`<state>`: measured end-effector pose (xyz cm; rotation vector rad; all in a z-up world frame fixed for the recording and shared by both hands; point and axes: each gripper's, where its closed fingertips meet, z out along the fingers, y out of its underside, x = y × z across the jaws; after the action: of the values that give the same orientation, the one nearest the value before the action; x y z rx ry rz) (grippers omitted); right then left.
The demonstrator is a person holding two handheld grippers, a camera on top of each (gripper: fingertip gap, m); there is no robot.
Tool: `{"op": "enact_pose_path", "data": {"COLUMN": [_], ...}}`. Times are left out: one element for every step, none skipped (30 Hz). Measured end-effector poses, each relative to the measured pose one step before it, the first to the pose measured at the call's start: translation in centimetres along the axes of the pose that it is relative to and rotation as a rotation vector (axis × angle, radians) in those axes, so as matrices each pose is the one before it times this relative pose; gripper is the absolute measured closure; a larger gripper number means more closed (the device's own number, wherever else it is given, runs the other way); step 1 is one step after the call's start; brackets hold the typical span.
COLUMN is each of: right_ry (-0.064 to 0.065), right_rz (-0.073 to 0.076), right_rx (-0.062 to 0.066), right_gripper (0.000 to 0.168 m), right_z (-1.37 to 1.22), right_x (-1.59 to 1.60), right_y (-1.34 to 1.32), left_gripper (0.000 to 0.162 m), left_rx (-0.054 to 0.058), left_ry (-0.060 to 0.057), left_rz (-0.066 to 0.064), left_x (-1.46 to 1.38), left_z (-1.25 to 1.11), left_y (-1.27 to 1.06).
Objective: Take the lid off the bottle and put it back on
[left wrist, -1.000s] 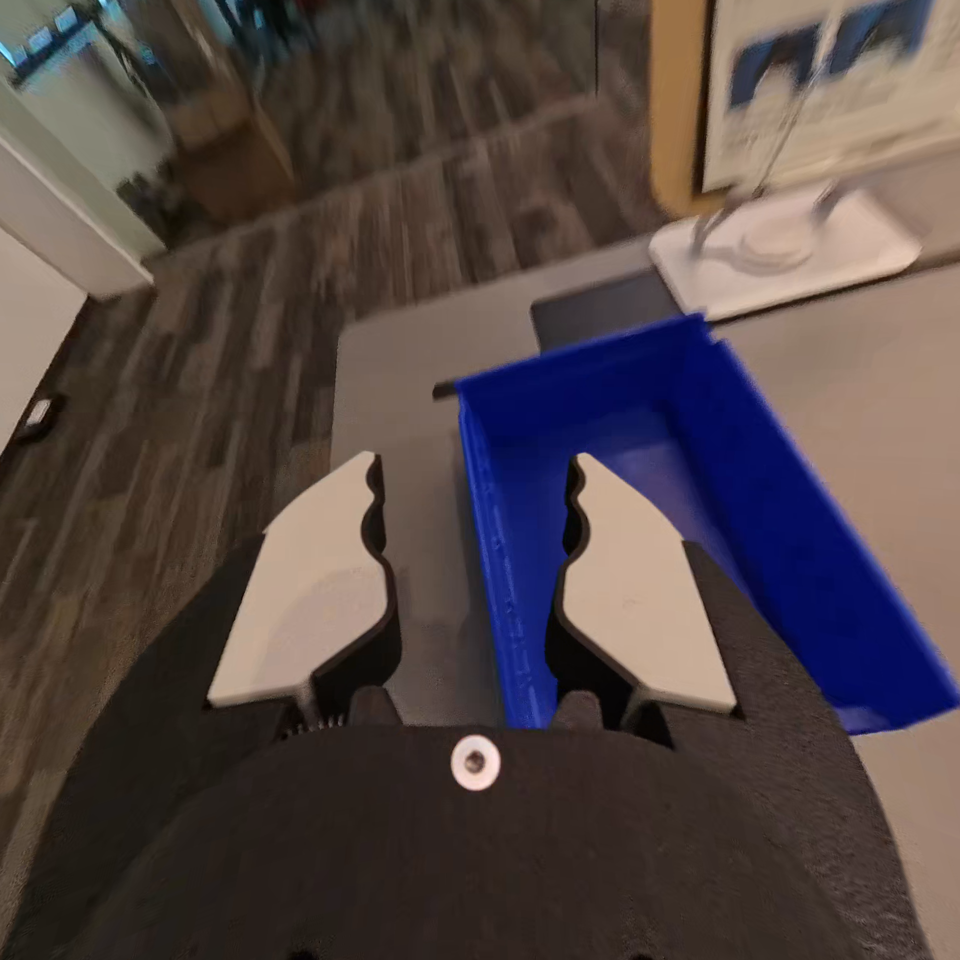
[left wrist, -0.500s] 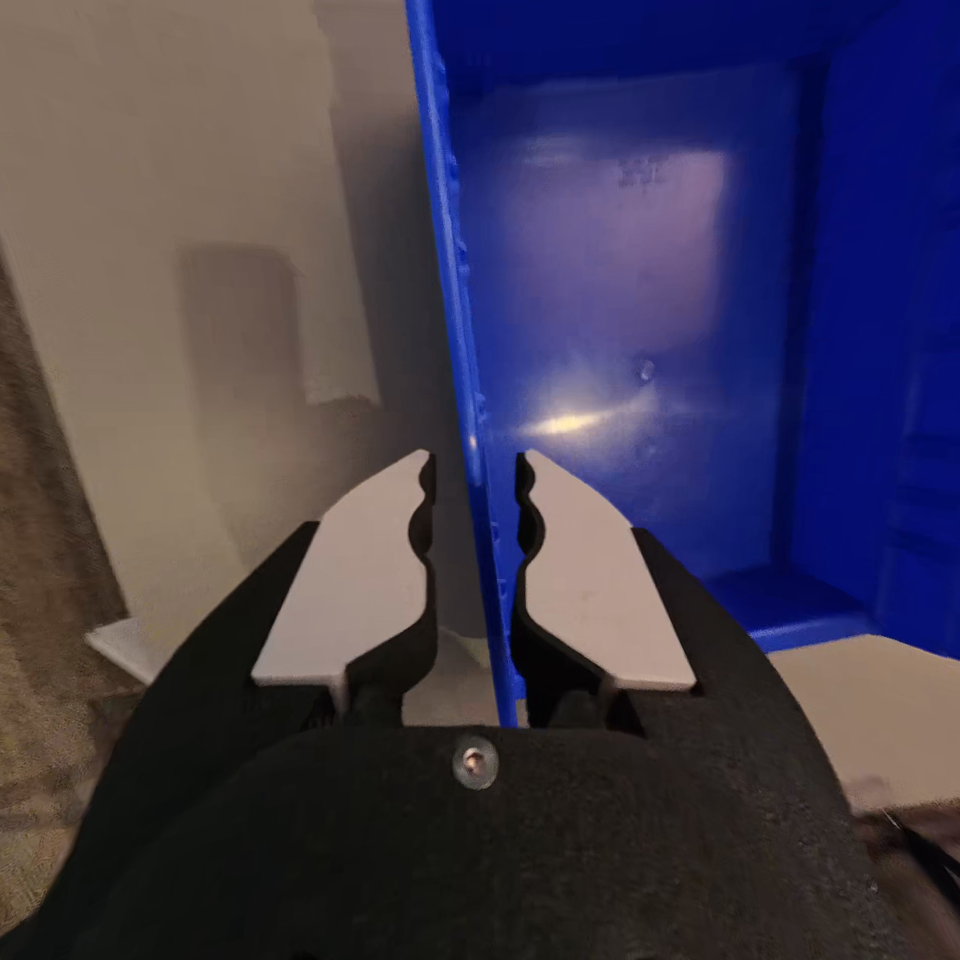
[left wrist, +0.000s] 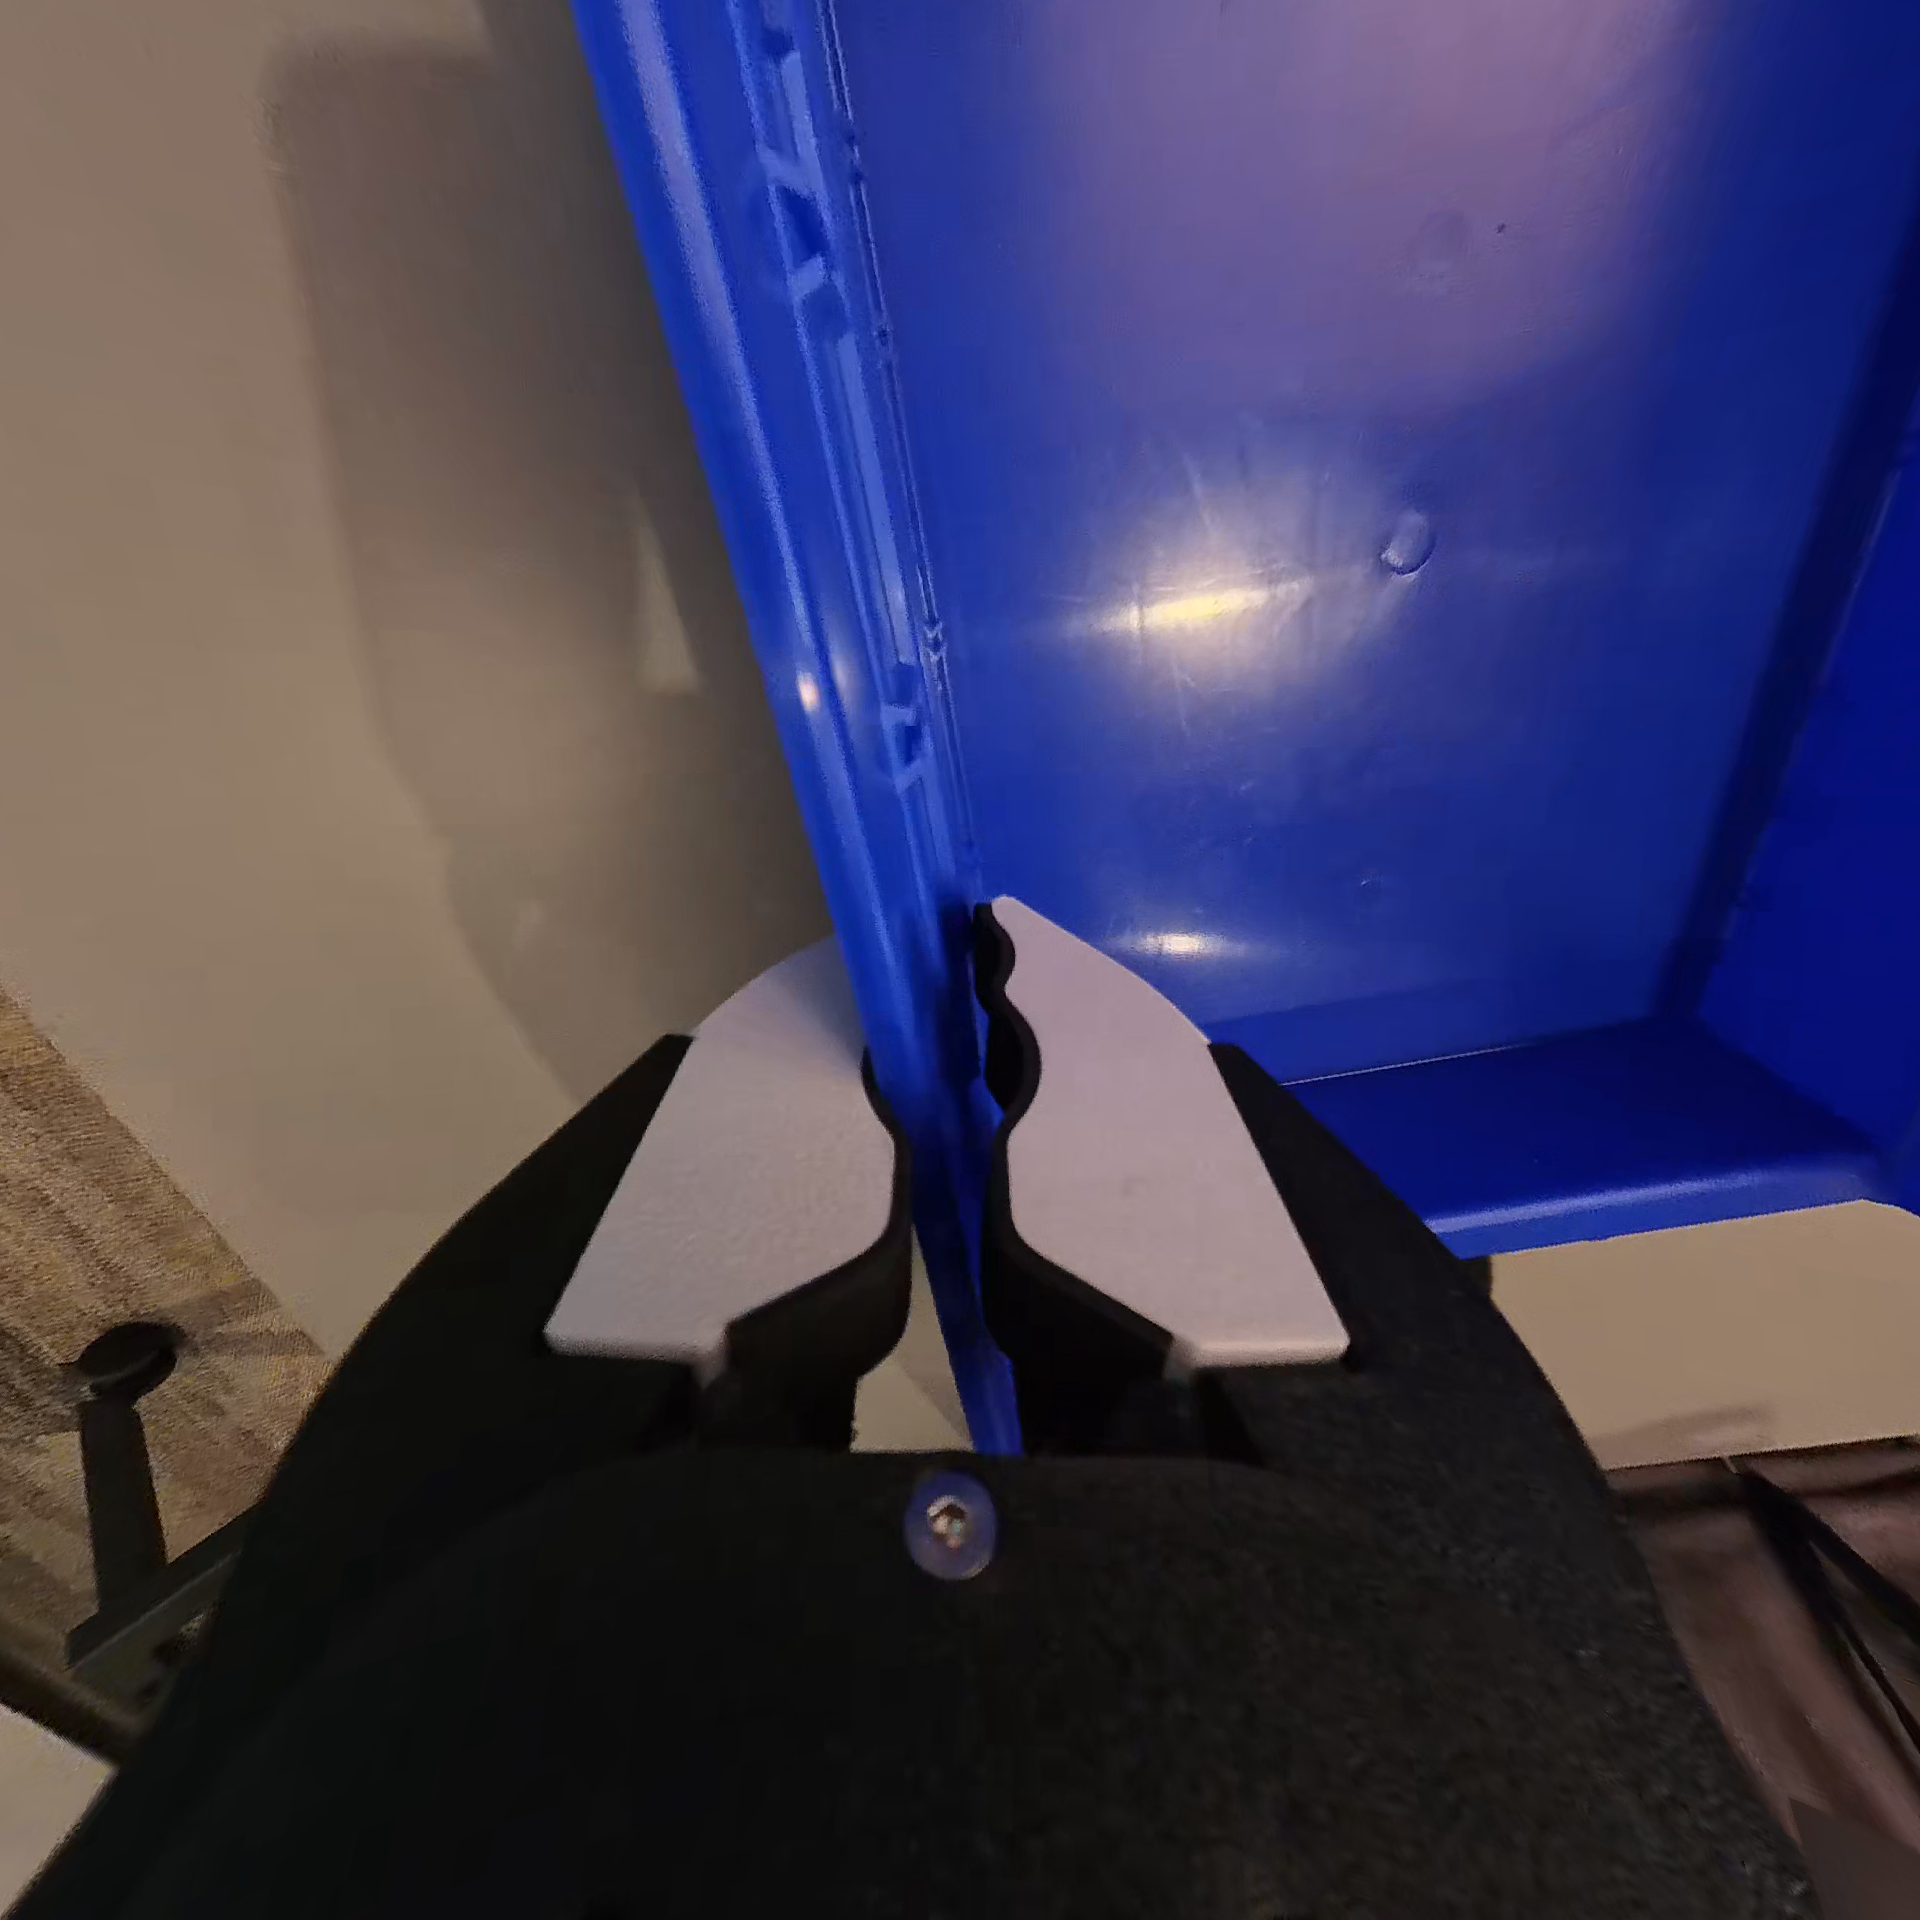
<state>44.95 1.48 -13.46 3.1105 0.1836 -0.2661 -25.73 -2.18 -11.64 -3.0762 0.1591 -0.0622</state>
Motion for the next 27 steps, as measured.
{"op": "enact_pose_path", "data": {"right_ry": [0.0054, 0.0054, 0.0043, 0.0026, 0.0018, 0.0010, -0.0013, -0.0042, -0.0038, -0.0007, 0.0011, -0.0004, -0.0027, -0.0041, -0.0037, -0.0028, -0.0010, 0.0033, 0.0007, -0.0094, -0.0124, -0.0049, 0.0046, 0.0058, -0.0010, -0.0042, 0.0097], "right_rz": [-0.0104, -0.0104, -0.0121, -0.0114, -0.0113, -0.0155, -0.0206, -0.0223, -0.0210, -0.0183, -0.0156, -0.0139, -0.0133, -0.0134, -0.0136, -0.0129, -0.0101, -0.0021, 0.0073, 0.0113, 0.0128, 0.0131, 0.0154, 0.0163, 0.0110, 0.0081, 0.0077], "right_rx": [-0.0057, -0.0033, 0.0001, 0.0019, 0.0028, 0.0026, 0.0022, 0.0018, 0.0012, 0.0011, 0.0019, 0.0036, 0.0039, 0.0023, 0.0003, -0.0016, -0.0052, -0.0071, -0.0056, -0.0030, 0.0041, 0.0140, 0.0112, -0.0048, -0.0215, -0.0292, -0.0335], "right_gripper": [0.160, 0.160, 0.160, 0.160, 0.160, 0.160, 0.159, 0.159, 0.159, 0.158, 0.158, 0.157, 0.157, 0.156, 0.156, 0.155, 0.155, 0.154, 0.152, 0.149, 0.147, 0.147, 0.146, 0.146, 0.146, 0.144, 0.144], "right_z": [0.110, 0.110, 0.110, 0.123, 0.119, 0.140, 0.150, 0.164, 0.154, 0.162, 0.147, 0.145, 0.132, 0.128, 0.109, 0.087, 0.048, 0.021, -0.023, -0.040, -0.047, -0.028, 0.049, 0.196, 0.260, 0.274, 0.248], "right_x": [-0.619, -0.668, -0.734, -0.787, -0.868, -0.937, -1.018, -1.065, -1.067, -1.005, -0.942, -0.889, -0.827, -0.754, -0.645, -0.524, -0.372, -0.169, -0.070, -0.070, -0.025, 0.133, 0.295, 0.298, 0.156, 0.025, 0.177], "right_y": [-0.080, -0.135, -0.187, -0.235, -0.269, -0.263, -0.220, -0.203, -0.170, -0.174, -0.156, -0.161, -0.148, -0.110, -0.050, 0.006, 0.046, 0.036, 0.008, -0.094, -0.300, -0.555, -0.579, -0.358, -0.104, 0.043, 0.158], "left_gripper": [0.153, 0.152, 0.151, 0.150, 0.150, 0.149, 0.148, 0.146, 0.145, 0.144, 0.144, 0.144, 0.144, 0.142, 0.139, 0.136, 0.134, 0.133, 0.133, 0.133, 0.133, 0.134, 0.134, 0.134, 0.134, 0.134, 0.134], "left_rx": [-0.0050, -0.0038, 0.0008, 0.0034, 0.0072, 0.0075, 0.0100, 0.0105, 0.0086, 0.0066, 0.0048, 0.0029, -0.0010, -0.0015, -0.0038, -0.0034, -0.0006, 0.0007, 0.0060, 0.0075, 0.0086, 0.0064, 0.0048, 0.0029, 0.0033, 0.0035, 0.0013], "left_ry": [-0.0051, -0.0059, -0.0053, -0.0005, 0.0024, -0.0050, -0.0199, -0.0236, -0.0165, -0.0065, 0.0026, 0.0086, 0.0097, 0.0008, -0.0126, -0.0181, -0.0109, 0.0000, 0.0056, 0.0127, 0.0136, 0.0094, 0.0039, 0.0024, 0.0023, 0.0020, -0.0022], "left_rz": [0.0056, 0.0142, 0.0205, 0.0204, 0.0134, 0.0078, 0.0112, 0.0152, 0.0142, 0.0151, 0.0162, 0.0179, 0.0171, 0.0143, 0.0183, 0.0207, 0.0143, 0.0096, 0.0091, 0.0096, 0.0098, 0.0090, 0.0089, 0.0091, 0.0080, 0.0087, 0.0055], "left_x": [0.513, 0.592, 0.683, 0.771, 0.803, 0.693, 0.506, 0.451, 0.526, 0.629, 0.732, 0.804, 0.814, 0.701, 0.526, 0.416, 0.405, 0.463, 0.455, 0.484, 0.487, 0.446, 0.396, 0.391, 0.375, 0.391, 0.354], "left_z": [0.040, 0.029, 0.040, 0.045, 0.042, 0.070, 0.067, 0.074, 0.052, 0.023, -0.001, -0.011, -0.026, -0.003, -0.001, -0.007, -0.032, -0.016, -0.023, -0.005, -0.002, 0.006, 0.005, 0.001, 0.016, 0.007, 0.008], "left_y": [-0.137, -0.164, -0.243, -0.300, -0.371, -0.436, -0.516, -0.506, -0.438, -0.358, -0.273, -0.181, -0.099, -0.091, -0.080, -0.128, -0.141, -0.186, -0.246, -0.256, -0.263, -0.217, -0.176, -0.140, -0.148, -0.146, -0.084]}}
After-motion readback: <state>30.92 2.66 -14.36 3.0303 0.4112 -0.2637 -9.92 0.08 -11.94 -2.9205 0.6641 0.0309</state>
